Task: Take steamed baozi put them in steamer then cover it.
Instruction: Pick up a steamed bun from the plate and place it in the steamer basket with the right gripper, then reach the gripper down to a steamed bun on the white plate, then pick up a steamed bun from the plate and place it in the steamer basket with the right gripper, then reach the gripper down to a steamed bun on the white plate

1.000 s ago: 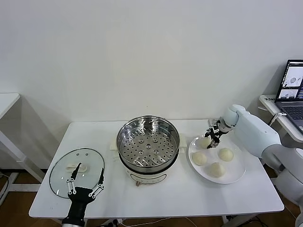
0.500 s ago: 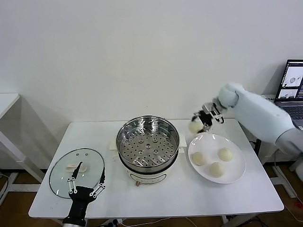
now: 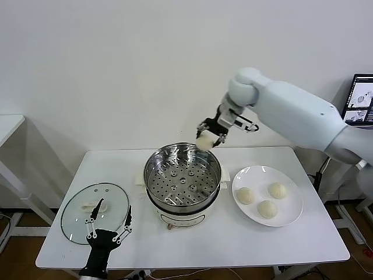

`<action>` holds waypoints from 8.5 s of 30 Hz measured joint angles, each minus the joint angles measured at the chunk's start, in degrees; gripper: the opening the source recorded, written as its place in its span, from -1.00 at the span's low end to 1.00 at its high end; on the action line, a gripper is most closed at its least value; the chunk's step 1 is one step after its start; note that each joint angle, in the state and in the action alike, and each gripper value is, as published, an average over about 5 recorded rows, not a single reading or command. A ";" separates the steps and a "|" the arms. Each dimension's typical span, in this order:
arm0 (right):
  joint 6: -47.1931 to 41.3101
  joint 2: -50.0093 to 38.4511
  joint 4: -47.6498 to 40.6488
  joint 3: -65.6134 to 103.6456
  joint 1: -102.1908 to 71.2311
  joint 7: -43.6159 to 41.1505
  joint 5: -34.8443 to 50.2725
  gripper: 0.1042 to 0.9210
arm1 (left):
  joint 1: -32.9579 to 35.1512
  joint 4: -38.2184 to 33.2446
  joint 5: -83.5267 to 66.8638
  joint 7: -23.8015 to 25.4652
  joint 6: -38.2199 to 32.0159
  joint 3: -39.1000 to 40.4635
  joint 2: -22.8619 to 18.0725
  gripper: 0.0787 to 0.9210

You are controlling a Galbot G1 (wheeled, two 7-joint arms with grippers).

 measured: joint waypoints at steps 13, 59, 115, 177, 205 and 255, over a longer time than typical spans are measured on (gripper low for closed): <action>5.75 7.00 -4.11 -0.39 -4.56 1.37 -8.97 0.52 | -0.28 0.68 -0.08 0.16 -0.94 0.07 -0.02 0.77; -31.97 -20.28 3.08 -15.11 2.90 -4.13 27.98 0.76 | -1.30 1.90 -0.03 0.32 -1.40 0.51 -0.12 0.77; -42.41 -15.37 -9.12 -9.97 -9.72 -0.08 28.61 0.30 | -0.23 -0.35 -1.48 0.47 -1.18 -1.49 -0.91 0.77; -53.33 19.79 -6.77 -31.20 6.83 7.98 51.01 0.66 | -2.20 0.05 -1.96 0.25 -2.32 -1.16 -0.66 0.77; -46.66 -19.15 10.10 -24.21 14.85 -1.28 44.48 0.76 | -2.12 -0.27 -1.47 0.33 -1.55 -0.45 -0.13 0.77; -42.82 -26.01 2.70 -16.94 -8.16 1.13 26.26 0.29 | -0.87 -0.29 -0.94 0.05 -2.56 -1.72 -0.46 0.77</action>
